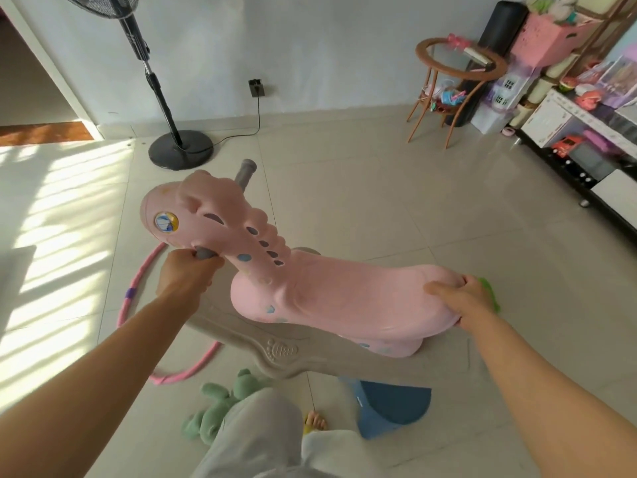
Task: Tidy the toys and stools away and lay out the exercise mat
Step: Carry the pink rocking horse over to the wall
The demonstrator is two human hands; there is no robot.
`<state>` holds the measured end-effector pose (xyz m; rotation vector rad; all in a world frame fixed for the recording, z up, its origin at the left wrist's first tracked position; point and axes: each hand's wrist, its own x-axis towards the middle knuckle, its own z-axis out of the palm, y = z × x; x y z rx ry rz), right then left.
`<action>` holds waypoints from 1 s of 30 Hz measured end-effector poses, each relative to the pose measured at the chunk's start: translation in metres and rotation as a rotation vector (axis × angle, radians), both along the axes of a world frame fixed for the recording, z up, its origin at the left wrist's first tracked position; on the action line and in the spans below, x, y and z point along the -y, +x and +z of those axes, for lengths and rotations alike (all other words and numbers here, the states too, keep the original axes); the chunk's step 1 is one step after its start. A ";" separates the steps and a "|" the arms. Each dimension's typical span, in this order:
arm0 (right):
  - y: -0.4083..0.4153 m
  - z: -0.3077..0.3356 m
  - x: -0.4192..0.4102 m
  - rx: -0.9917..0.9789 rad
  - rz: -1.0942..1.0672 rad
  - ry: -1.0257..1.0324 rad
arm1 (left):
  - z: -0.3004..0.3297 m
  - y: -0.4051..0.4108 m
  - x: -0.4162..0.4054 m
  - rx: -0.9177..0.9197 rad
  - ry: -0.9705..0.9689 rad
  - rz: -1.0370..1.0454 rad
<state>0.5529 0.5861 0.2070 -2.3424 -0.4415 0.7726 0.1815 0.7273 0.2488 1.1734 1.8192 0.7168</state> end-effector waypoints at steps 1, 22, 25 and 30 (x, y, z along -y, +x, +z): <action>0.006 0.002 -0.016 -0.004 0.005 -0.004 | 0.002 0.005 -0.013 0.009 0.000 0.011; 0.109 0.005 -0.372 0.105 -0.101 0.003 | 0.004 0.123 -0.418 0.016 -0.006 -0.115; 0.140 0.003 -0.409 0.091 -0.122 -0.009 | 0.002 0.164 -0.467 0.005 -0.001 -0.153; 0.214 -0.011 -0.476 0.045 -0.141 -0.005 | -0.013 0.243 -0.544 -0.040 0.007 -0.187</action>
